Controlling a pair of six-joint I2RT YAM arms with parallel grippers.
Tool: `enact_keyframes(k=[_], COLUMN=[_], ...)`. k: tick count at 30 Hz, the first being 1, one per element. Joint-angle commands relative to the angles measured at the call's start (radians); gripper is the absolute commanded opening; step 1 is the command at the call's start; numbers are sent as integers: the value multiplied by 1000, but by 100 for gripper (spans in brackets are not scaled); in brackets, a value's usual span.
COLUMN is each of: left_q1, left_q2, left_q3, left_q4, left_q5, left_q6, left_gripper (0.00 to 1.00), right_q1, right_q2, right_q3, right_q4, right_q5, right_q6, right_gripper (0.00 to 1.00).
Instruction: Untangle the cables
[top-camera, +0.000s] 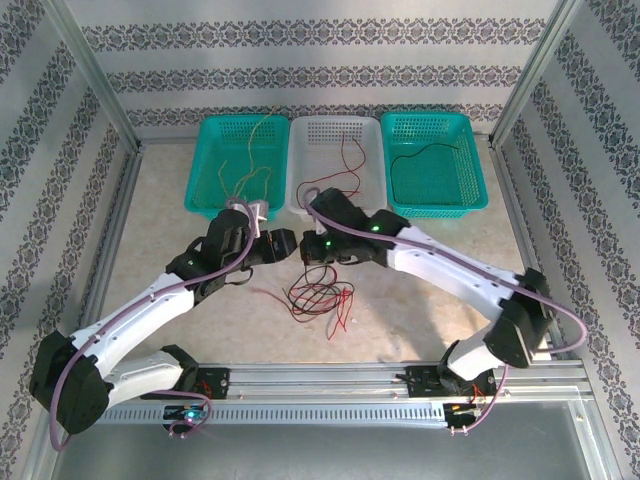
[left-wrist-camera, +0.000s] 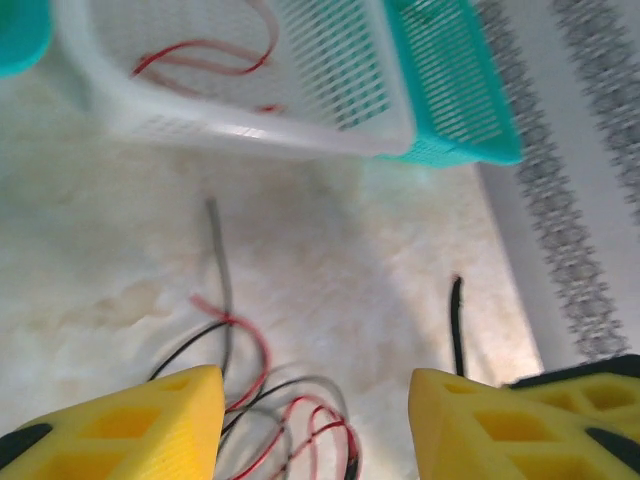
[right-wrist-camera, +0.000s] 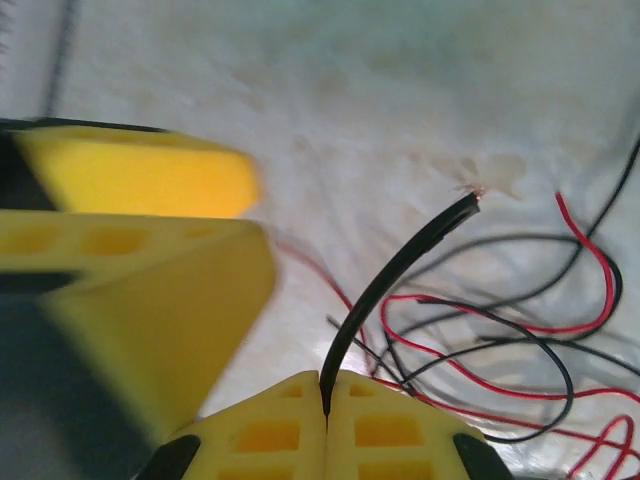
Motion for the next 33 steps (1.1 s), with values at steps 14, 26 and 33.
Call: enact_keyframes(k=[14,26,33], left_q1=[-49,-75,-74], left_q2=[1,47,54], left_q3=[-19,74,170], left_q4=[518,429,335], left_q5=[270,251,197], left_q6=[-43,28,51], left_gripper=[66,24,0], right_q1=[-166,-191,-207], right_q2=[-223,-232,-261], right_q3=[108,168,129], right_q4=[262,309,301], right_q5=[-142,-198,-178], right_q6=[104,137,134], right_gripper=[0,0,18])
